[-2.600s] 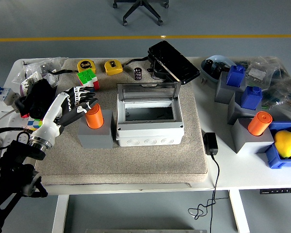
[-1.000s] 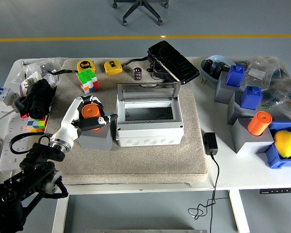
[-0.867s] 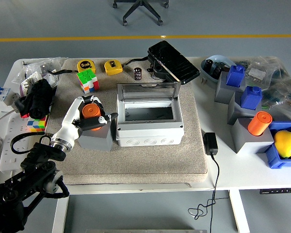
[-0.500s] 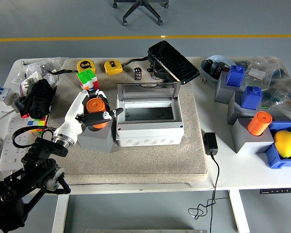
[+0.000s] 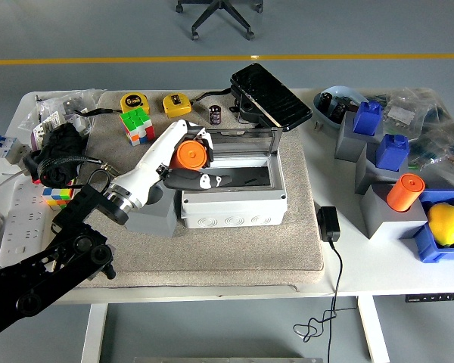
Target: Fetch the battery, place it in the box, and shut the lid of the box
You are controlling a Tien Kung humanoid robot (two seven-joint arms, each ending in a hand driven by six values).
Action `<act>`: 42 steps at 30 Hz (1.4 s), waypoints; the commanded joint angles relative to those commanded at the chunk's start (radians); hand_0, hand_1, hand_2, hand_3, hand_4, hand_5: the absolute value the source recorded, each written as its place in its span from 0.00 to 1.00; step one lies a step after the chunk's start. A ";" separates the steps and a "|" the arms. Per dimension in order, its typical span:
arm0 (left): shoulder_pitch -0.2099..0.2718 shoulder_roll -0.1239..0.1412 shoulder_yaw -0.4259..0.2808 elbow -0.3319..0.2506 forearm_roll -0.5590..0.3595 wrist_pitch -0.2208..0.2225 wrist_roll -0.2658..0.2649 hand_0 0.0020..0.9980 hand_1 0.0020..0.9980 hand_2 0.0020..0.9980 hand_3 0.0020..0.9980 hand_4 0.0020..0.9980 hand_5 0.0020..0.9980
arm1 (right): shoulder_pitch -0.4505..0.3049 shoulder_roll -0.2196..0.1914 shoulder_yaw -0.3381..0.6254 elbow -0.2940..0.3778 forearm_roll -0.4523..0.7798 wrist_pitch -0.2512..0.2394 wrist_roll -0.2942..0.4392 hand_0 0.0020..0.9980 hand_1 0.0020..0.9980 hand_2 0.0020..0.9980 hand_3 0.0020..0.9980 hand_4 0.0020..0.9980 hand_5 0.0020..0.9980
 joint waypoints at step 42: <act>-0.293 -0.198 0.373 0.334 0.357 0.156 0.056 0.13 0.12 0.22 0.28 1.00 0.42 | 0.004 0.000 -0.007 0.014 -0.014 -0.004 0.003 0.60 0.58 0.57 0.52 0.92 0.45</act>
